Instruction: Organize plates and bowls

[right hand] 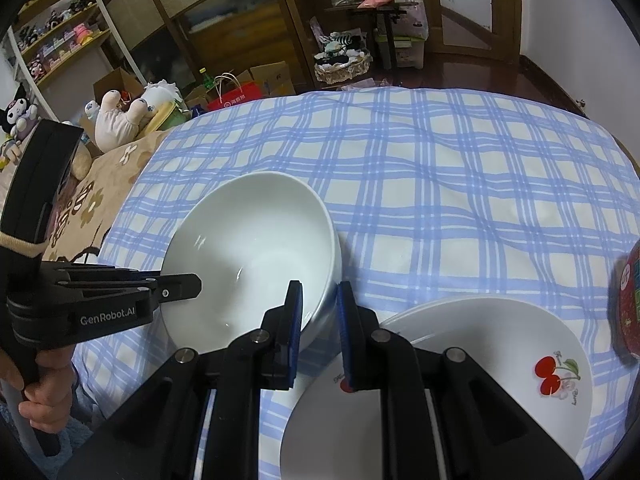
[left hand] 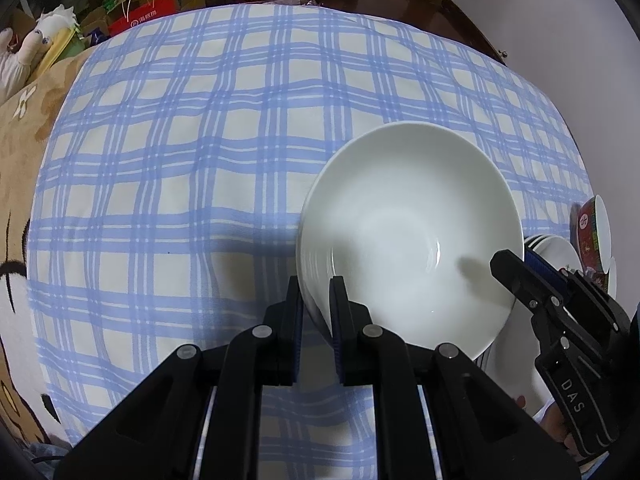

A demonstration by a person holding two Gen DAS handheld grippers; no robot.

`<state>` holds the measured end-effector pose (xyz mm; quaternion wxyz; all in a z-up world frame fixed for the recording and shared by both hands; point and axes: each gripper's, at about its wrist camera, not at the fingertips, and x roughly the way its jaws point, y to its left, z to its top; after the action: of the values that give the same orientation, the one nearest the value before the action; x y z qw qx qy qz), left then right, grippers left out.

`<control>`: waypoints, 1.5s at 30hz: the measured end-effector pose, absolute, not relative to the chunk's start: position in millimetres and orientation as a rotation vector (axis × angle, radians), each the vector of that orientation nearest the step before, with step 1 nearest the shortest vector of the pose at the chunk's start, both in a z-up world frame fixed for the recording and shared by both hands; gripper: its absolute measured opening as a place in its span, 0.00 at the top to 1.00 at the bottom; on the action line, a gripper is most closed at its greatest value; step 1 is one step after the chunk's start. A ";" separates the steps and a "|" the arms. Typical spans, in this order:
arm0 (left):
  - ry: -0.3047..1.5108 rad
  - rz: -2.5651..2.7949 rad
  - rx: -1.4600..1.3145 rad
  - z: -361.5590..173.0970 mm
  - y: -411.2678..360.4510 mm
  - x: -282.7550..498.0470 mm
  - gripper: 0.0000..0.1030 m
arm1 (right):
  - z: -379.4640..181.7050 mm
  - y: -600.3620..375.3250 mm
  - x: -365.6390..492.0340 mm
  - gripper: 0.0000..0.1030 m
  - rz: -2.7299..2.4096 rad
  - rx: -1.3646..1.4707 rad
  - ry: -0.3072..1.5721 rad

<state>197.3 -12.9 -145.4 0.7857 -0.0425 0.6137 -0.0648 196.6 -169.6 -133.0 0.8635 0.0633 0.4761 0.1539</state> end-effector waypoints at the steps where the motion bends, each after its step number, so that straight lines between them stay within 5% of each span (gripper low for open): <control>1: 1.323 -0.139 -0.086 -145.2 -14.8 197.5 0.87 | -133.0 -169.6 196.7 0.82 0.322 0.130 0.999; 19: 1.212 -0.112 -0.010 -117.2 -32.2 184.2 0.84 | -103.9 -199.5 196.4 0.81 0.252 0.172 0.954; 22: 1.196 -0.112 0.001 -111.3 -28.8 185.8 0.80 | -94.1 -213.1 194.8 0.57 0.204 0.168 0.942; 24: 1.176 -0.127 0.011 -101.3 -30.3 184.6 0.75 | -85.6 -221.6 192.3 0.54 0.173 0.157 0.917; 32: 1.077 -0.186 0.032 -64.9 -45.8 175.9 0.17 | -49.6 -267.2 176.9 0.19 0.053 0.172 0.842; 38: 1.029 -0.244 0.067 -44.8 -85.2 172.9 0.14 | -32.6 -300.9 160.1 0.02 -0.023 0.134 0.803; 45: 0.978 -0.308 0.136 -27.8 -136.9 171.6 0.14 | -22.7 -349.6 144.0 0.00 -0.088 0.174 0.764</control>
<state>171.6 -136.9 -27.8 0.8694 0.0648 0.4673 -0.1470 144.0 -349.6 -22.7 0.9233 0.0850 0.3722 -0.0430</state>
